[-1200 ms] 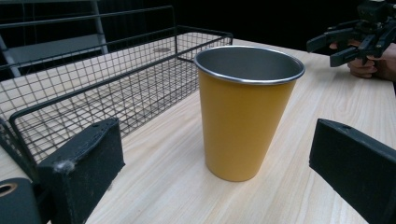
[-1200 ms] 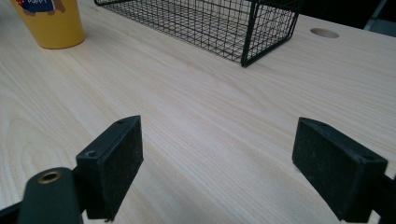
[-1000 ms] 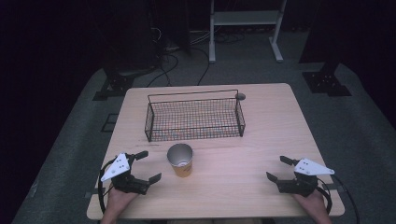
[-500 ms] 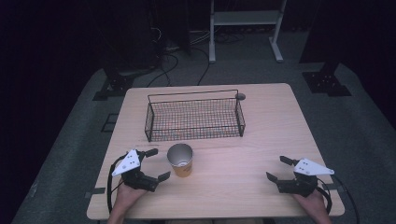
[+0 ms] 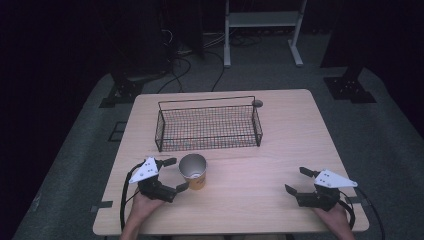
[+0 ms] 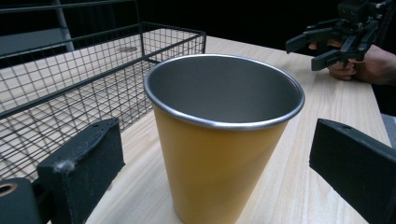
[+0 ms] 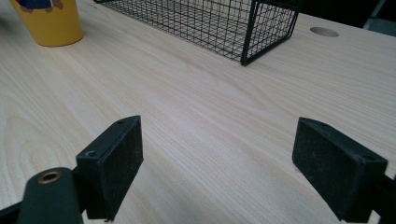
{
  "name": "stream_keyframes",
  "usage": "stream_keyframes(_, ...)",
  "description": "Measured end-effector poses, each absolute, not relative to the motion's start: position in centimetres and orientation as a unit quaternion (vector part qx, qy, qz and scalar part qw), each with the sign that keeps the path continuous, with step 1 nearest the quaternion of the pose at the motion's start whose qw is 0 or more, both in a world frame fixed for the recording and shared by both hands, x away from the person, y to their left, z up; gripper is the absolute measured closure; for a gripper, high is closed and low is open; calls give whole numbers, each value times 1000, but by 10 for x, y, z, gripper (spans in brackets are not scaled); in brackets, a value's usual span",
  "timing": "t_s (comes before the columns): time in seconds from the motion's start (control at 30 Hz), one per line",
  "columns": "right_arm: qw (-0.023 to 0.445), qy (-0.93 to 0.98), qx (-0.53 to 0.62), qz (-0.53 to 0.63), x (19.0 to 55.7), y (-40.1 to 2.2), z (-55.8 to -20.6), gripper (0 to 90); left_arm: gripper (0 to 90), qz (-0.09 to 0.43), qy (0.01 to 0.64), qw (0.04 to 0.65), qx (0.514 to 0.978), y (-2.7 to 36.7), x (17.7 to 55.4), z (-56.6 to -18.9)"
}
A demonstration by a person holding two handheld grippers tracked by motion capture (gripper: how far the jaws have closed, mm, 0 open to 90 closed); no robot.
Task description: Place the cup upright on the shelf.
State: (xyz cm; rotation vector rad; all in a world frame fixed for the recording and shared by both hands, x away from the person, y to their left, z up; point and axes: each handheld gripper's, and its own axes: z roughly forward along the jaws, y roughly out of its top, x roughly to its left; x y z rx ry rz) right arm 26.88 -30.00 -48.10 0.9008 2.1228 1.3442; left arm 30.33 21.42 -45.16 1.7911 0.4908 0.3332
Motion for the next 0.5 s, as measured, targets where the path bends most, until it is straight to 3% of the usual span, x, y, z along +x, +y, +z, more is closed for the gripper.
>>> stream_keyframes(0.5, 232, 772, 330, 491, 269, -301, -481, 153, 20, 141, 211, 580, 774, 204, 309, -455)
